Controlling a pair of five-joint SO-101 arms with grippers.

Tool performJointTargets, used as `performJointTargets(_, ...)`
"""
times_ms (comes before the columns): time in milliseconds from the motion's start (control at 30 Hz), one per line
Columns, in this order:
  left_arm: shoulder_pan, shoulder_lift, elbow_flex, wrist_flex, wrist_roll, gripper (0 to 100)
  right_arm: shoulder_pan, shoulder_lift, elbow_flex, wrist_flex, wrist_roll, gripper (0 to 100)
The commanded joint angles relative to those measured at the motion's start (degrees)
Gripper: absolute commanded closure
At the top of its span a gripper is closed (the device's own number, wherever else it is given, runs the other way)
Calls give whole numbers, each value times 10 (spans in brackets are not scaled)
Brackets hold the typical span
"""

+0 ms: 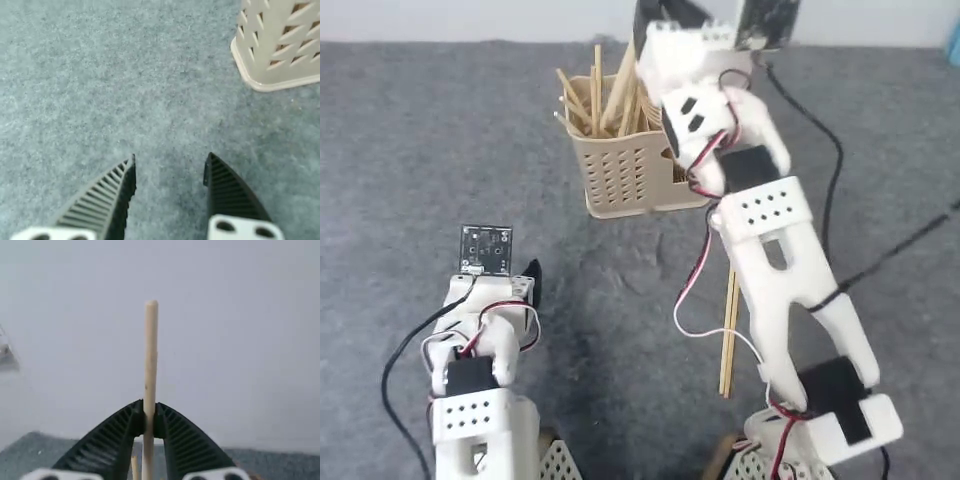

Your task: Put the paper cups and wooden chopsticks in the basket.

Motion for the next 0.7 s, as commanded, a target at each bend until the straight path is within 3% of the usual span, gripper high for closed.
performJointTargets(0, 5, -11, -4, -15, -7, 787, -26, -7, 29, 2, -7, 976)
performJointTargets(200, 5, -11, -4, -15, -7, 787, -59, -20, 33, 4, -4, 820)
performJointTargets(467, 4, -11, -4, -15, -7, 787, -57, -162, 11, 134, -4, 857)
performJointTargets(667, 4, -11, -4, -15, -7, 787, -17, -311, 14, 326, -4, 857)
